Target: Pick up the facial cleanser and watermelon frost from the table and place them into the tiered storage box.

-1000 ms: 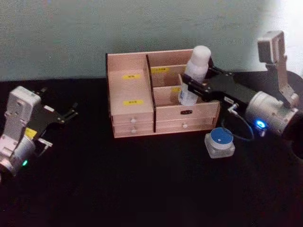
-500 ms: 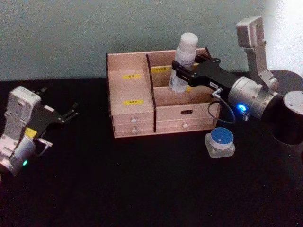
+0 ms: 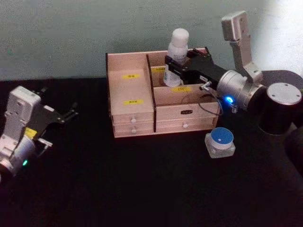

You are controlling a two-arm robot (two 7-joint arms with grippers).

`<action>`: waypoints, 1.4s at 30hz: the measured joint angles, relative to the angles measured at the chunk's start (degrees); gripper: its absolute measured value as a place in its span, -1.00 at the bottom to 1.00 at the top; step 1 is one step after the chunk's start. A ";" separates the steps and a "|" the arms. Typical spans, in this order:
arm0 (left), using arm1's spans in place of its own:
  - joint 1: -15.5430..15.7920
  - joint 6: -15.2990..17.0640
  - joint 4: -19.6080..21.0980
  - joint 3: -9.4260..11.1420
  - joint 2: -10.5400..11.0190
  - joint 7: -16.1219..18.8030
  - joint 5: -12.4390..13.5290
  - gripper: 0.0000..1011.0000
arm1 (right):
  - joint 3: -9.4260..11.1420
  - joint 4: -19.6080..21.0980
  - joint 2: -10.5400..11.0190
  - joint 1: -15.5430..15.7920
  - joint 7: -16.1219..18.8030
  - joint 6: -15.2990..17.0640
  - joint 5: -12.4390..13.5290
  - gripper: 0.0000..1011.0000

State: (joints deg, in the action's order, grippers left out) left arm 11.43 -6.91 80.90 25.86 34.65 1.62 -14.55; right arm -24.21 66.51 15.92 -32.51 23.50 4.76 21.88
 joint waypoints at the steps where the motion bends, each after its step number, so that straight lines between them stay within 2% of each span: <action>1: 0.00 0.00 0.00 0.00 0.00 0.00 0.00 0.98 | -0.01 -0.38 -0.18 -0.23 0.03 -0.09 -0.12 0.18; 16: 0.00 0.00 0.00 0.00 0.00 0.00 0.00 0.98 | 0.42 -5.62 -2.73 -2.99 0.52 -1.49 -2.07 0.18; 42: 0.00 0.00 0.00 0.00 0.00 0.00 0.00 0.98 | 0.77 -11.14 -4.91 -4.87 1.11 -1.37 -4.64 0.18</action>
State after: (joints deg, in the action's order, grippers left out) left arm 11.43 -6.91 80.90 25.86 34.65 1.62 -14.55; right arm -23.44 55.37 11.01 -37.39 24.62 3.39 17.24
